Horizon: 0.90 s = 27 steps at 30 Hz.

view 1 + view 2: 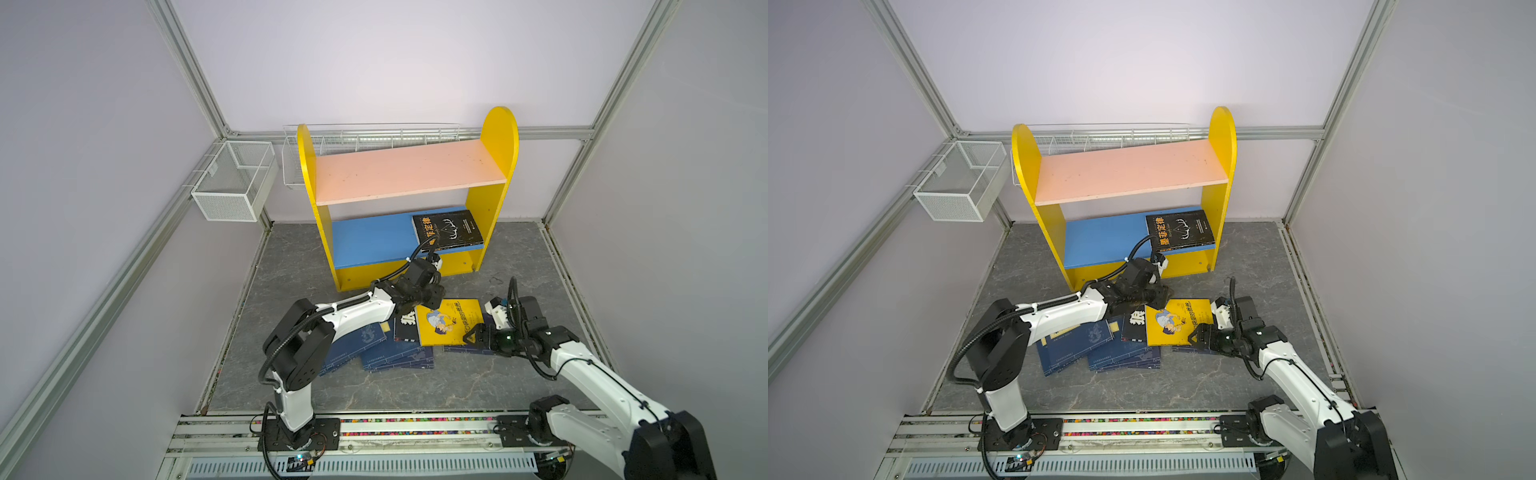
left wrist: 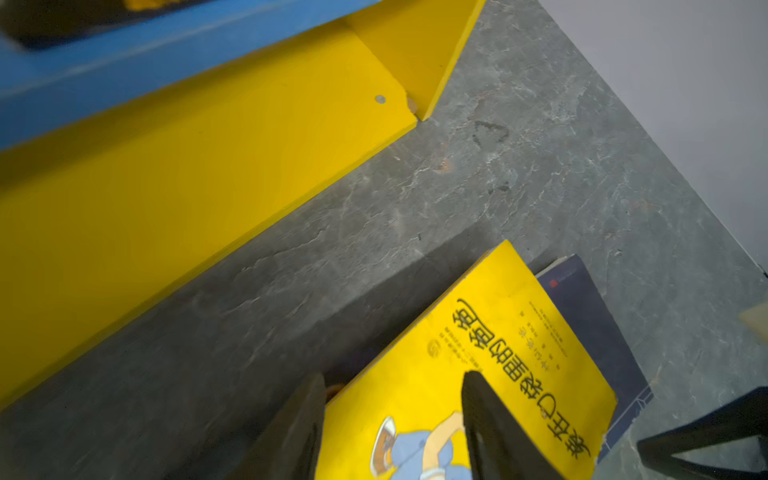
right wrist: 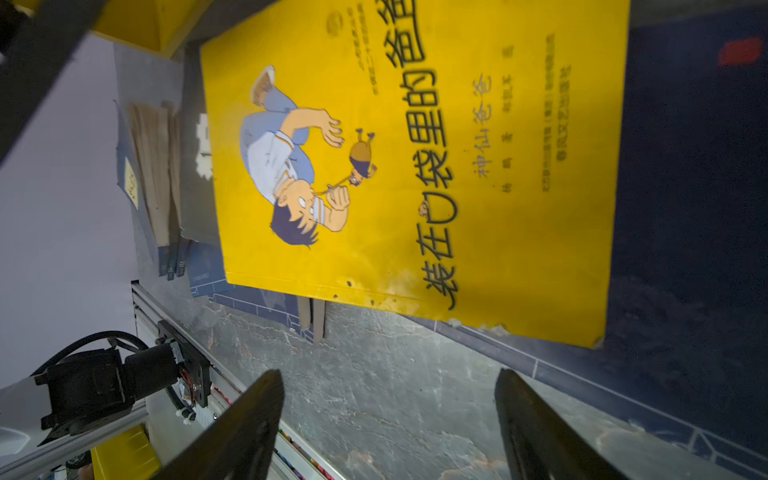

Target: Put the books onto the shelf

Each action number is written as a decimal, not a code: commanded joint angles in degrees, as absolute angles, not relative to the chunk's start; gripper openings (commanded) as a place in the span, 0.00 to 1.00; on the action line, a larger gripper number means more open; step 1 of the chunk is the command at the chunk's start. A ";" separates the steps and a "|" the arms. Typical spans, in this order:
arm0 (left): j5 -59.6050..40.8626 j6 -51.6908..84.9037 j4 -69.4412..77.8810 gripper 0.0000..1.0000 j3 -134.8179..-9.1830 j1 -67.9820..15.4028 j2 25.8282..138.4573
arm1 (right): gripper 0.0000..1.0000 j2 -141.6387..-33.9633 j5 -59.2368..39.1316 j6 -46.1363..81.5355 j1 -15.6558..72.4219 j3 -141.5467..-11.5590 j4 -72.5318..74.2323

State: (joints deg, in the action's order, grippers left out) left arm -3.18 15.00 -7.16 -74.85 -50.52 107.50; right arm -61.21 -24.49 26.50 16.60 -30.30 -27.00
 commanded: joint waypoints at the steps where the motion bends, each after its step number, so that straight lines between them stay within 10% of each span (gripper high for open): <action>1: -10.61 10.76 -5.33 0.55 -80.13 -50.40 111.04 | 0.82 -64.22 -25.19 25.14 16.72 -30.10 -26.70; 27: -23.97 4.83 -12.06 0.48 -75.33 -50.41 116.43 | 0.84 -82.20 -25.40 30.79 10.02 -38.77 -11.04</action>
